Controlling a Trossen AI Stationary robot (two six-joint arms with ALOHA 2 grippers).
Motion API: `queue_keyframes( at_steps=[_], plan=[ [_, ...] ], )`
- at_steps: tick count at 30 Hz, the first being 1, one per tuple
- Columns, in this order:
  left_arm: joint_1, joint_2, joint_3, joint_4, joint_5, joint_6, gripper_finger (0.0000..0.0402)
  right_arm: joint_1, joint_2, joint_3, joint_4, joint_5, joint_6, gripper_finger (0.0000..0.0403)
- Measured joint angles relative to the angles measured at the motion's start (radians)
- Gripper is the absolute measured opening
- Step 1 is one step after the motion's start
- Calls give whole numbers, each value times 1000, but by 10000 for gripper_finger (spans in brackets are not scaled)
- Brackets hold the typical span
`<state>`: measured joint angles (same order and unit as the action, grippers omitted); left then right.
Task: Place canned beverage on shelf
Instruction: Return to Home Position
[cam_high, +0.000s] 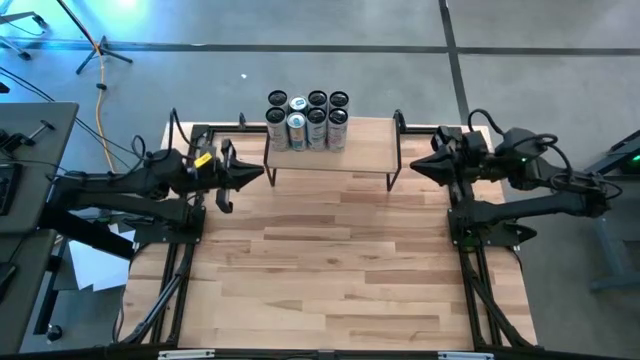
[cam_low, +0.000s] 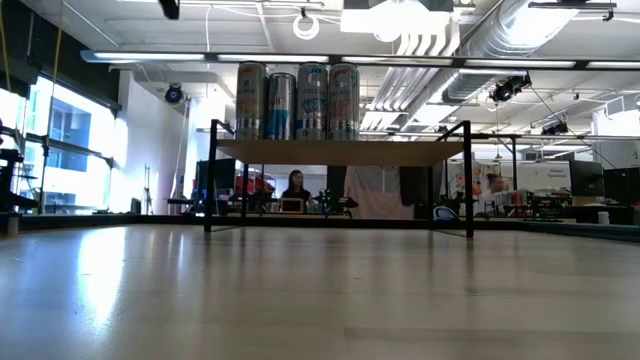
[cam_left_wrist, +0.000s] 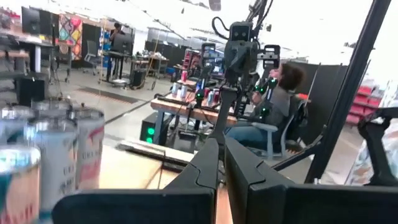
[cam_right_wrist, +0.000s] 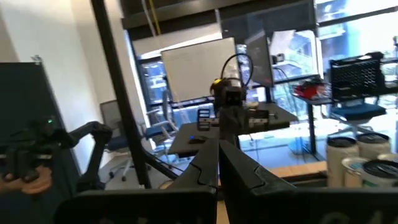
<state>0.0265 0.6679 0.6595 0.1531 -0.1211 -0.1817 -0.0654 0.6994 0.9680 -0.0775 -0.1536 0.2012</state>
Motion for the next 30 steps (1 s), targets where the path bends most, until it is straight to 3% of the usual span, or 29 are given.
queue_keyframes(
  at_steps=[7,17,30],
  plan=[
    [-2,-96,-157,97,10,-70,0,0,0,0,-42,41,2,0],
    [-23,-208,-403,372,-21,-127,0,0,-5,0,-122,41,53,0],
    [-23,-299,-521,453,-69,-210,0,0,-45,0,-245,72,68,0]
  ],
)
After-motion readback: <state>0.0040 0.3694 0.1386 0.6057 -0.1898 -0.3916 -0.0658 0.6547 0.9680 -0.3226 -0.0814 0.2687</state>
